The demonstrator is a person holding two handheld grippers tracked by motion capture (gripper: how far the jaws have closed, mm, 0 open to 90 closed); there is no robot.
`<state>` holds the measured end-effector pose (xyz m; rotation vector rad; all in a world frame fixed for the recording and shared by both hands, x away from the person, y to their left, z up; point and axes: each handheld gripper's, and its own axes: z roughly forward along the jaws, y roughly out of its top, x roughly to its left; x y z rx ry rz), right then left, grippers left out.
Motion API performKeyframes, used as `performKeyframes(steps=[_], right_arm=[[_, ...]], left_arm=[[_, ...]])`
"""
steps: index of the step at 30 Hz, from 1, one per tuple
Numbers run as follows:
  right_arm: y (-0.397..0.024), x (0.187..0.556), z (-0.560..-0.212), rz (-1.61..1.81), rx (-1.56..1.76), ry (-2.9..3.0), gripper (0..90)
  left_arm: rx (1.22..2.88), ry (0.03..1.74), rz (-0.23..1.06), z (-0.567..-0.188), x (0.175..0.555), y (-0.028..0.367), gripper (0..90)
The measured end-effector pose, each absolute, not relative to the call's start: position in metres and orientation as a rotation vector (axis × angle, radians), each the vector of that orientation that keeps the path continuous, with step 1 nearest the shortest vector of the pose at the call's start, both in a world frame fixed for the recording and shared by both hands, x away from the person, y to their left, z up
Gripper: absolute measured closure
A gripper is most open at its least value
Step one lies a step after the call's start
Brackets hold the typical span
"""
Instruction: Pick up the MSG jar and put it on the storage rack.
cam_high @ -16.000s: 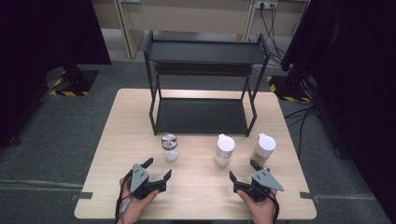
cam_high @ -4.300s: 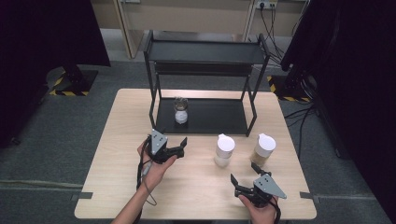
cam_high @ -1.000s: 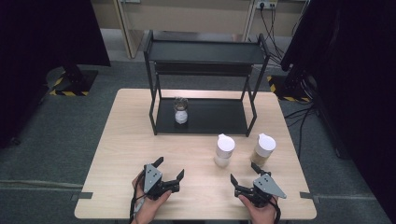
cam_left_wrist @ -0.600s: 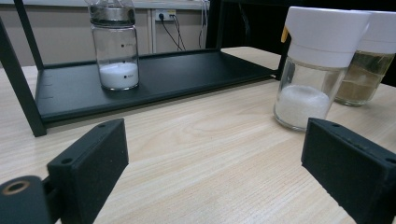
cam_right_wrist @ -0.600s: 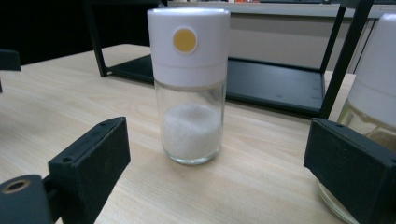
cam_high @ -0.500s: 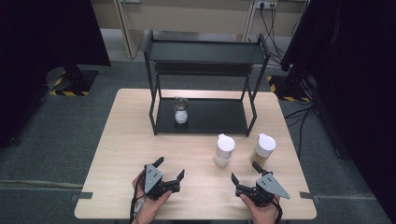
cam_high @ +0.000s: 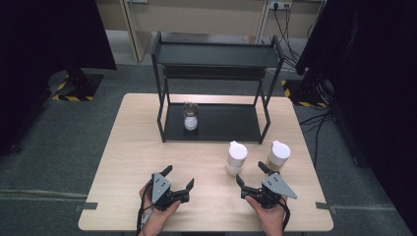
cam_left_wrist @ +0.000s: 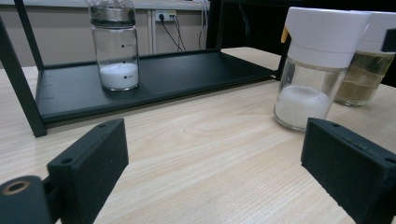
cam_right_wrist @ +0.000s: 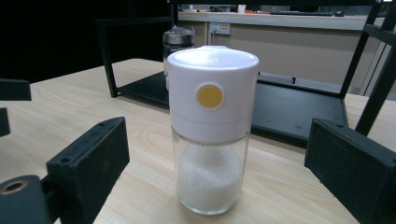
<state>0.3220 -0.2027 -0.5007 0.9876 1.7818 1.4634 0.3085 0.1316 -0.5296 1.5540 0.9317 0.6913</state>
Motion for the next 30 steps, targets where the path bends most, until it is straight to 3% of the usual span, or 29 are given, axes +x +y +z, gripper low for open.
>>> performKeyframes(steps=[10,30], right_arm=[[-0.189,0.344,-0.503,1.441,0.989,1.813,9.2],[-0.174,0.372,-0.508,1.398,0.976,1.863,25.4]], left_arm=[[1.558,0.930,0.694,-0.530,0.309,0.131,7.0],[1.561,0.925,0.698,-0.530,0.308,0.131,7.0]])
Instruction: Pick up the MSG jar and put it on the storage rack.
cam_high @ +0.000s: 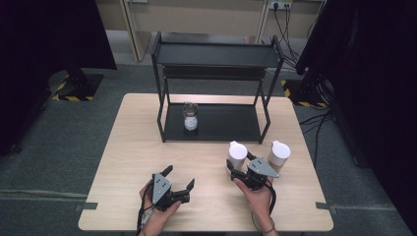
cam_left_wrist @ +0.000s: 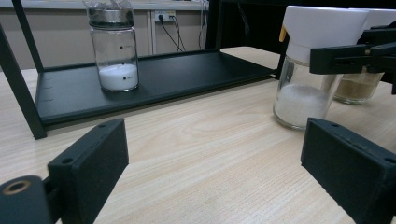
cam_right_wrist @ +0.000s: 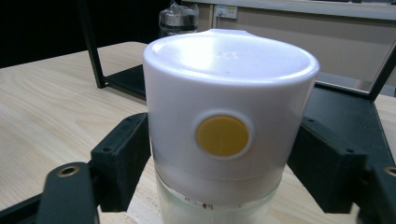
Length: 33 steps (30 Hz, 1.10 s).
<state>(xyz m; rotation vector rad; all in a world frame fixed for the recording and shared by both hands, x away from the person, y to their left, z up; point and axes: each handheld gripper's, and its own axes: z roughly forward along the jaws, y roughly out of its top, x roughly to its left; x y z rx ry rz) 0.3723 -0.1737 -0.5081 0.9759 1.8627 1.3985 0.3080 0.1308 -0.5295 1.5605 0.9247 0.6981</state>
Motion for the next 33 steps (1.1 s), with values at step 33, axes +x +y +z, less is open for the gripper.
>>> performKeyframes(steps=[33], right_arm=[[-0.170,0.371,-0.490,1.438,0.994,1.777,30.8]], left_arm=[[1.558,0.922,0.706,-0.530,0.307,0.130,7.1]])
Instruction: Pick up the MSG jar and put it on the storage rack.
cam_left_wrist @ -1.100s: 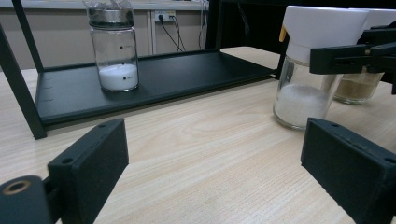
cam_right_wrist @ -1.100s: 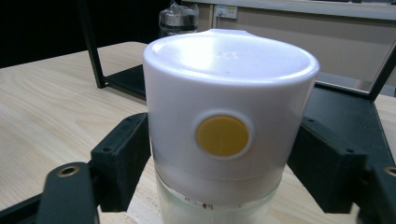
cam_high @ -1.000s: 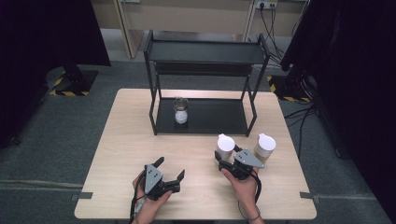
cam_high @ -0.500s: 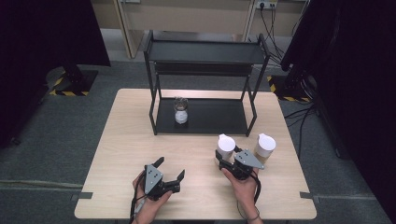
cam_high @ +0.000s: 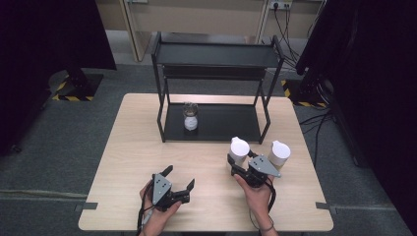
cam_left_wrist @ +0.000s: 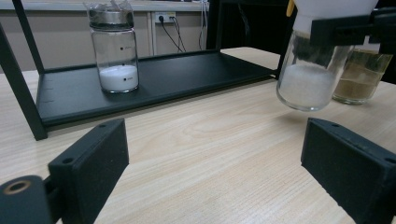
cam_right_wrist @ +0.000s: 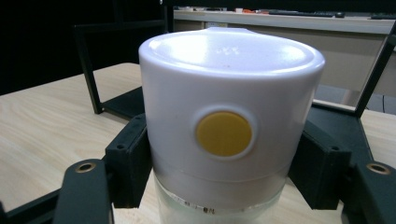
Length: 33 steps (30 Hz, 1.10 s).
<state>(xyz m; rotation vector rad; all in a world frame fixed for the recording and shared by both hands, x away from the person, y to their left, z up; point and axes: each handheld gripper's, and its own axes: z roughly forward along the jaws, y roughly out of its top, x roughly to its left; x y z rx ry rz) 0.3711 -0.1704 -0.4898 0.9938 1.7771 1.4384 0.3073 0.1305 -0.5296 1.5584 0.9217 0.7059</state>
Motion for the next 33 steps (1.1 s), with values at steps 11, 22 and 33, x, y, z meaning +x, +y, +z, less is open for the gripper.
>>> performKeyframes(steps=[11,22,33], right_arm=[[-0.166,0.381,-0.474,1.447,0.991,1.751,30.8],[-0.162,0.394,-0.468,1.454,1.010,1.732,30.8],[-0.157,0.408,-0.460,1.461,1.028,1.704,30.8]], left_arm=[[1.558,0.922,0.705,-0.530,0.307,0.131,7.2],[1.555,0.926,0.698,-0.530,0.308,0.131,7.2],[1.556,0.925,0.700,-0.530,0.307,0.131,7.3]])
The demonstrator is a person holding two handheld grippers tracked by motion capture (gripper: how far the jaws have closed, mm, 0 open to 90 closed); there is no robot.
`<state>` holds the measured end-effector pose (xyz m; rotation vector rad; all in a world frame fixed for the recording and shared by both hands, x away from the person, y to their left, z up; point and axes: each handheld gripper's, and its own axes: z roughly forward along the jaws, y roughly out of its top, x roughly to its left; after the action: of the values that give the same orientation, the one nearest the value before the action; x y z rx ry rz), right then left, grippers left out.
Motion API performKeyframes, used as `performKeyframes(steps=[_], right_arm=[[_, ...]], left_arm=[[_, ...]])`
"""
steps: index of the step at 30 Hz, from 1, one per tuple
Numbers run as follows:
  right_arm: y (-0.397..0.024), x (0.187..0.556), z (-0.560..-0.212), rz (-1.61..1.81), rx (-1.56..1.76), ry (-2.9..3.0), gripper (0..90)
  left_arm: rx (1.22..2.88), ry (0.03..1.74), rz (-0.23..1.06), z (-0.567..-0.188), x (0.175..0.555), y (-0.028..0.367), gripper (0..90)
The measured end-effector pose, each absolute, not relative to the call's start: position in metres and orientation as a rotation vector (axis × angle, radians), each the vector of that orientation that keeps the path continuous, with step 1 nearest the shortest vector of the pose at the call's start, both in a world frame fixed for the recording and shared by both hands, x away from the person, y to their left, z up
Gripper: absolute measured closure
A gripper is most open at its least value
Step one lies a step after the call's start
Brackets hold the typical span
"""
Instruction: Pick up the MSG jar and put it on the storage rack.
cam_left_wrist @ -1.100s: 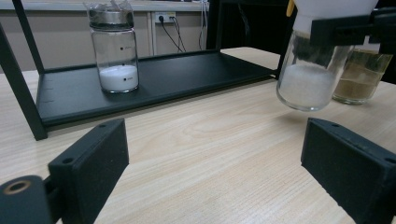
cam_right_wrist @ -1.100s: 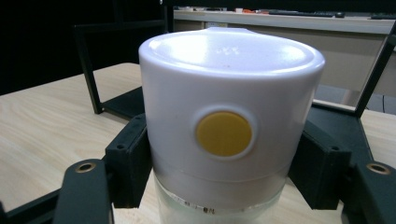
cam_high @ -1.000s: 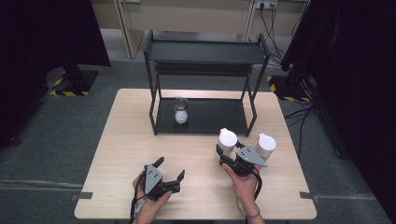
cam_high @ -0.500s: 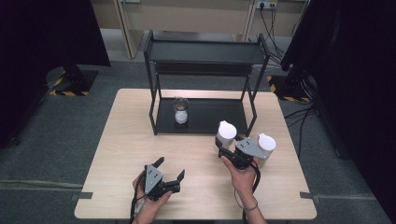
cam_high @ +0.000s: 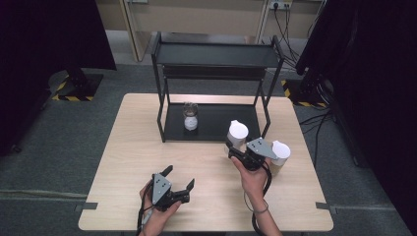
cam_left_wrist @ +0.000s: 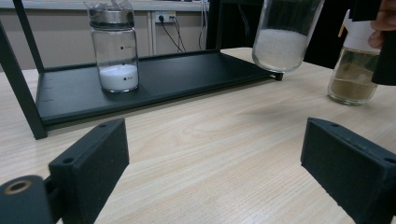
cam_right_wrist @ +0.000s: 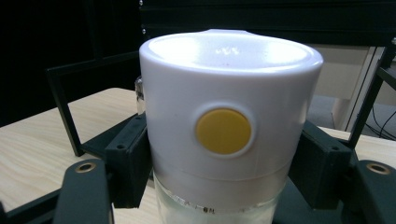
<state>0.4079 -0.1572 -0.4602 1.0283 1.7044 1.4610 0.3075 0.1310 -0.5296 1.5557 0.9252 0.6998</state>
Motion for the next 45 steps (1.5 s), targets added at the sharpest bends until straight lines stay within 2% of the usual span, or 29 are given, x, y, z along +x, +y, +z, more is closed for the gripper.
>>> performKeyframes(steps=[45], right_arm=[[-0.136,0.449,-0.447,1.452,1.063,1.698,30.8]], left_arm=[[1.557,0.923,0.696,-0.530,0.308,0.131,7.5]])
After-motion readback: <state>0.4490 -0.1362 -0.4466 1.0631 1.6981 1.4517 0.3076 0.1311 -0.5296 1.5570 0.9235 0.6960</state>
